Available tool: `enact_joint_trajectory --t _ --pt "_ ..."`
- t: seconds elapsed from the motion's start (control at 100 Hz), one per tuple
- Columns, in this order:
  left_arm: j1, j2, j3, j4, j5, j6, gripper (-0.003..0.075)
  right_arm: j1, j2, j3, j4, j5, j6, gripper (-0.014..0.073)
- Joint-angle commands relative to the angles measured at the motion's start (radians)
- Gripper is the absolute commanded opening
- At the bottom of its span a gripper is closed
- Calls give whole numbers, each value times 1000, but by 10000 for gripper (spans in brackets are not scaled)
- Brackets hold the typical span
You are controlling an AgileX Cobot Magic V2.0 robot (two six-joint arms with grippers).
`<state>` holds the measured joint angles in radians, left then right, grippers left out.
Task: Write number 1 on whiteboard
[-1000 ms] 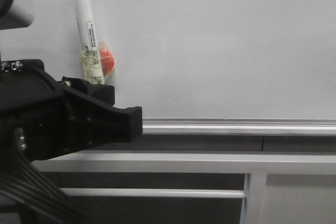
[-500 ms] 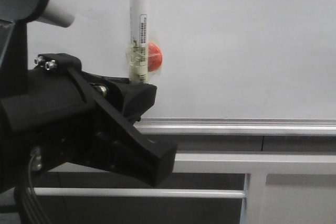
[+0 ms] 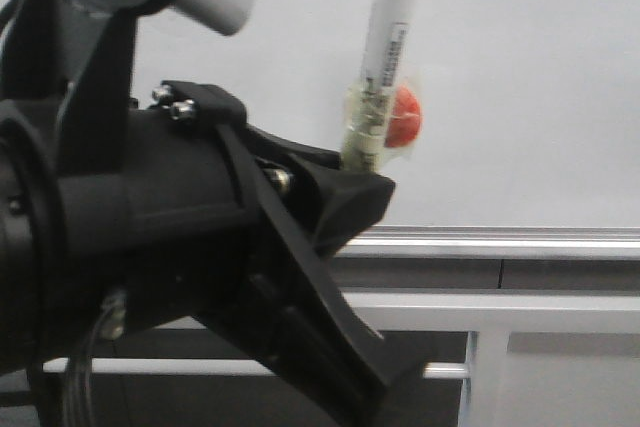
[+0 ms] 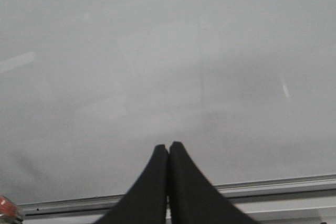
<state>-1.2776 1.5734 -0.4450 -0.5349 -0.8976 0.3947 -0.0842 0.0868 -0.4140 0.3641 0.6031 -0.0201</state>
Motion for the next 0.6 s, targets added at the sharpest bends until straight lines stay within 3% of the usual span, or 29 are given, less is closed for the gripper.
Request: enact_joint_trajectory --t 0.0,0.14,0.31,0.47,0.59 --pt "0 -69 -63 24 90 42 -20 6 29 -37 34 -36 -7 -43" --pt "0 -124 -131 23 309 102 -20 111 34 -37 58 7 -22 -43" --pt "0 -185 -171 23 521 135 -20 314 62 -37 58 42 -237 -43" --pt "29 -225 -206 27 731 136 -20 485 114 -37 53 42 -243 -43" --pt "86 -232 -259 120 949 137 -20 577 133 -37 33 -19 -243 -43"
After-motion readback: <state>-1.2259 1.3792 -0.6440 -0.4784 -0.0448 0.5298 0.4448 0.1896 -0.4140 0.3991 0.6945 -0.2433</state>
